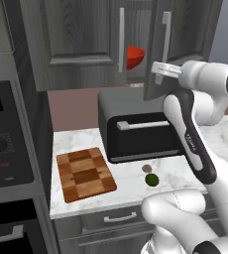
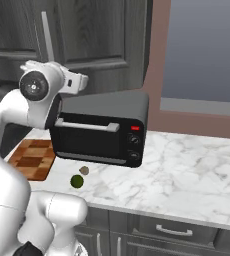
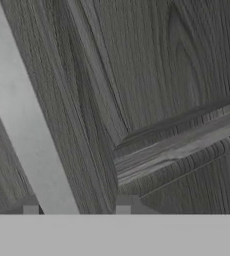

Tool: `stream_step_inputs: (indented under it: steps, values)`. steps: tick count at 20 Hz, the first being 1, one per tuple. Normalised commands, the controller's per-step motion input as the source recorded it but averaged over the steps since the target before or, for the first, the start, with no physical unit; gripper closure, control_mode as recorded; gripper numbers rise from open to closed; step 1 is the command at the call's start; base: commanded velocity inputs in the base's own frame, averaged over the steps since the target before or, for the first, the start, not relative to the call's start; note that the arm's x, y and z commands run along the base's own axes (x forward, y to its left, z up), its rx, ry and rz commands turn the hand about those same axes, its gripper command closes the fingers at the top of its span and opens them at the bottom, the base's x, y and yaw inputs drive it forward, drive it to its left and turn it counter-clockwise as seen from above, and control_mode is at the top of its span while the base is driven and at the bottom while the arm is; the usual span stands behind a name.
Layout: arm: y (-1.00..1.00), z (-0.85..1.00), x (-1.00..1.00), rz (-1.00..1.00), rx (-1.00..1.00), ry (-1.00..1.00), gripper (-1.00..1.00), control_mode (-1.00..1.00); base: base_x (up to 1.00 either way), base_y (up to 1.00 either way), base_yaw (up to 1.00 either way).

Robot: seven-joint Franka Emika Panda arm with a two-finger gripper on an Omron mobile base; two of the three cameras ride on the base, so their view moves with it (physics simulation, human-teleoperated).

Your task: Open the cabinet. Place the bowl and condiment on the counter. Then place the lime and garlic on the cutting board.

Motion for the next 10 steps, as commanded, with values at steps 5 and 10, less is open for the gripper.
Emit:
stream_step_inputs:
  steps: [5, 10]
  values:
    - [-0.66, 0.35, -0.35, 0.09, 0.09, 0.00, 1.00, -1.00, 0.00, 0.00, 0.00]
    - [-0.65, 0.33, -0.33, 0.09, 0.08, 0.00, 1.00, -1.00, 0.00, 0.00, 0.00]
